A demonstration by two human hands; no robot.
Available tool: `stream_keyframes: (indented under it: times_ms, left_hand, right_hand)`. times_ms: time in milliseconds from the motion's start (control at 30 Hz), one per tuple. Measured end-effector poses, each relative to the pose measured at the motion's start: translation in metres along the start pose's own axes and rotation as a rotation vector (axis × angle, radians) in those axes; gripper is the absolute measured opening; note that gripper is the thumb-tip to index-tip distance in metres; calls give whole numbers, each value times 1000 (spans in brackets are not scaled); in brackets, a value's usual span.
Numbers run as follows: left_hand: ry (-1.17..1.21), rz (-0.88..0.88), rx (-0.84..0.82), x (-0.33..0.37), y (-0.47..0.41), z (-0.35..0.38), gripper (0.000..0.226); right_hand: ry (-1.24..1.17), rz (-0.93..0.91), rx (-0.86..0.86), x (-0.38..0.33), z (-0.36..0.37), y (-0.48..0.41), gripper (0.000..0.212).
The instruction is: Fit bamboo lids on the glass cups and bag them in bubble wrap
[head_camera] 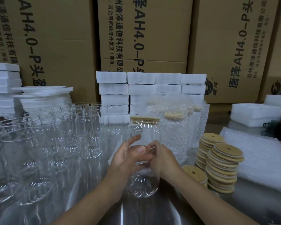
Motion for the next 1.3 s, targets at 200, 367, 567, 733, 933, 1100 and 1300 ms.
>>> stream_keyframes:
  times_ms: [200,367,567,733,933,1100,1300]
  left_hand:
    - [-92,104,69,7,1,-5,83]
    - [-83,157,152,15,-2,-14,77]
    - [-113,181,266,14,-8,-26,75]
    - [-110,165,312,10,-13,-33,71]
    - [-141,141,259,8,-12,-28,81]
    - [-146,91,211,3,-12,-23,61]
    - [-229,141,189,6,-15,-24,85]
  right_hand:
    - [19,15,13,-4,-7,1,37]
    - [100,-70,-75,-13,-7,7,45]
    - [-177,4,-34,-22,-16,8,39]
    - [-327,-43,-88,-28,-11,12,51]
    - [-366,-33,-174,-24,3,12,79]
    - [-402,65,-312,-21,17,19,110]
    - [-490,134,-316,-25,10,18,96]
Point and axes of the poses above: each hand's wrist, its own y-axis away from the middle knuckle, its own z-axis out of the palm, x = y × z, the point moved 8 cm from there along -y, towards the middle knuckle, and after that the axes turned 14 degrees about x, right-handed, at the moved point
